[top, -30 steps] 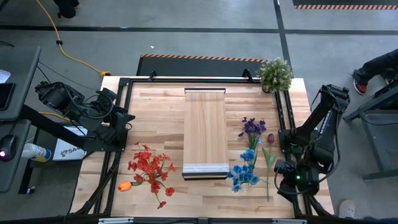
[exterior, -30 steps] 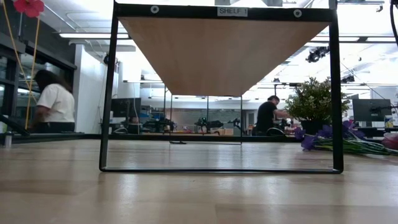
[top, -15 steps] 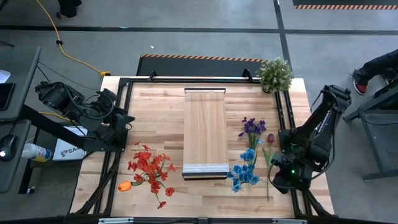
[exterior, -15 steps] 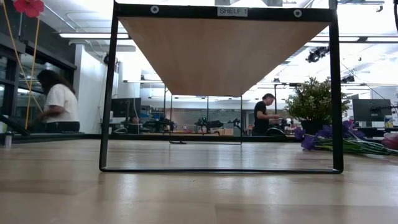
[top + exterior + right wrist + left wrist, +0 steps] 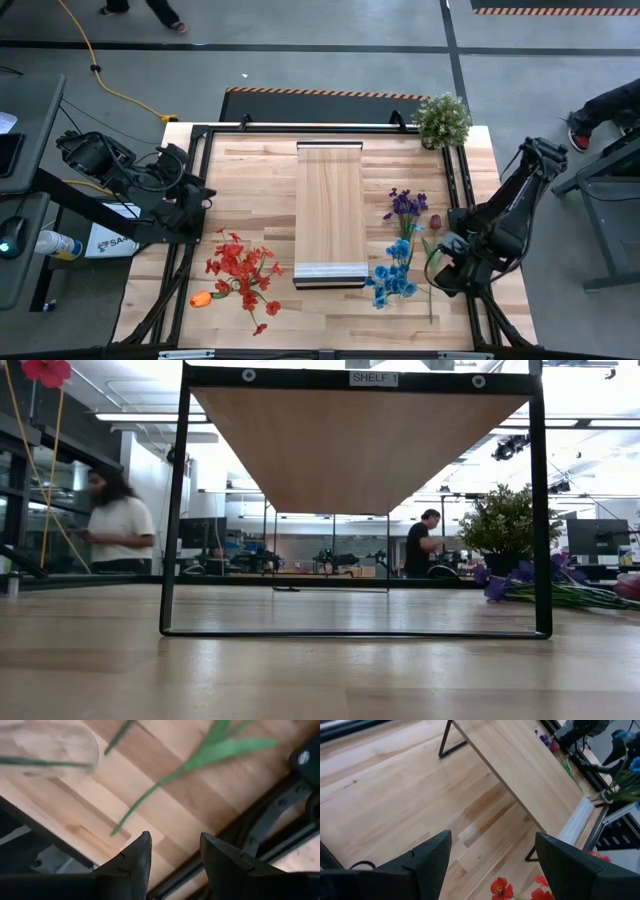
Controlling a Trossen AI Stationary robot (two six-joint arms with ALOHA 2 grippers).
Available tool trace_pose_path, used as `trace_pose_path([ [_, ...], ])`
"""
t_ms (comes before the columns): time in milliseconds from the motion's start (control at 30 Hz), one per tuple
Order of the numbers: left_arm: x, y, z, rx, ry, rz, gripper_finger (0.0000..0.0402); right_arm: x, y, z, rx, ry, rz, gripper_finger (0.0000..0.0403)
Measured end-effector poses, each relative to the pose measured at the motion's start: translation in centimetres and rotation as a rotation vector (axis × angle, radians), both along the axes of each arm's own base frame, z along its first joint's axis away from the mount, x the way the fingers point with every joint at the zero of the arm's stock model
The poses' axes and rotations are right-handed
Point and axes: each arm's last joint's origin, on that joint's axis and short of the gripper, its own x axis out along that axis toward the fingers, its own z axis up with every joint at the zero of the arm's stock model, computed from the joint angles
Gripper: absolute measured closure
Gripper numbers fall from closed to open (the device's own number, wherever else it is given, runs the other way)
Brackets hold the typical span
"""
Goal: Pick and place flowers into a vace then onto a shelf
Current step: Put the red flower into the right transparent vase
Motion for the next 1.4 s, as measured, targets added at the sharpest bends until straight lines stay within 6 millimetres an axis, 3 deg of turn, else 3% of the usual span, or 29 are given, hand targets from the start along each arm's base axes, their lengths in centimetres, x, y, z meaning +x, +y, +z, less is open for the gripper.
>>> trace_pose_path([
  [267, 0.0, -0.1, 0.0, 0.007, 0.023, -0.046, 0.008, 0.1, 1.5, -0.5, 0.056, 0.026, -0.025, 0.0245],
  [700, 0.0, -0.1, 0.0, 0.027, 0.03, -0.07, 0.0082, 1.2, 5.2, -4.7, 0.009, 0.233, -0.053, 0.0245],
  [1000, 0.0, -0.1, -0.1, 0.015, 0.033, -0.072, 0.0081, 1.2, 4.9, -5.6, -0.079, 0.293, -0.086, 0.0245],
  [1400, 0.0, -0.2, -0.1, 0.005, 0.039, -0.079, 0.0082, 0.5, 3.4, -3.9, -0.104, 0.239, -0.104, 0.0262],
])
